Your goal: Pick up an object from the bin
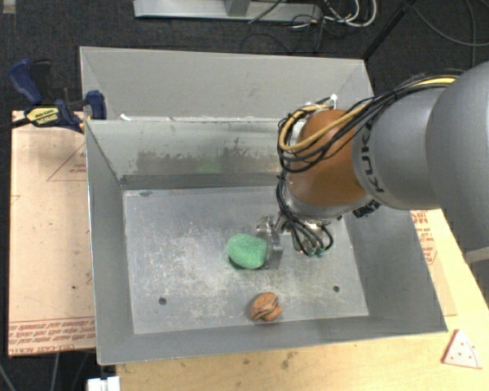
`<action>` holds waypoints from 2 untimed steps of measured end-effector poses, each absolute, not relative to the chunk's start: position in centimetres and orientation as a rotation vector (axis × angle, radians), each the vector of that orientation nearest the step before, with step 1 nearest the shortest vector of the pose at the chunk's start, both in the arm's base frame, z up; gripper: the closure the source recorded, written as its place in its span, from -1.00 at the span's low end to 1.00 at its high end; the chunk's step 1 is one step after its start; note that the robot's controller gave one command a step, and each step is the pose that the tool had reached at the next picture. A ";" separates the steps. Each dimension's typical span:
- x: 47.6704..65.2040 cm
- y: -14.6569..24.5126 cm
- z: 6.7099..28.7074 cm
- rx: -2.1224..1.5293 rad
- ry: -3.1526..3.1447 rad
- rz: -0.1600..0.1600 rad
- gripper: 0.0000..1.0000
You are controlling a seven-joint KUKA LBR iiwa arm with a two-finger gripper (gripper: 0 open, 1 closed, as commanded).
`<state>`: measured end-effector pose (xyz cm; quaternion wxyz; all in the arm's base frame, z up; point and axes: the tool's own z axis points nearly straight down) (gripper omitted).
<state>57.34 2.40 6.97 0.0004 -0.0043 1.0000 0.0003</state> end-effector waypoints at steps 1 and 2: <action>57.3 2.4 7.0 -0.013 3.141 0.001 1.00; 65.3 1.1 12.6 -0.010 3.140 0.001 1.00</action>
Offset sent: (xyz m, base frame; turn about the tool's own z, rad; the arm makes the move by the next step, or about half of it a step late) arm 0.0793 -0.0136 0.0559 0.0020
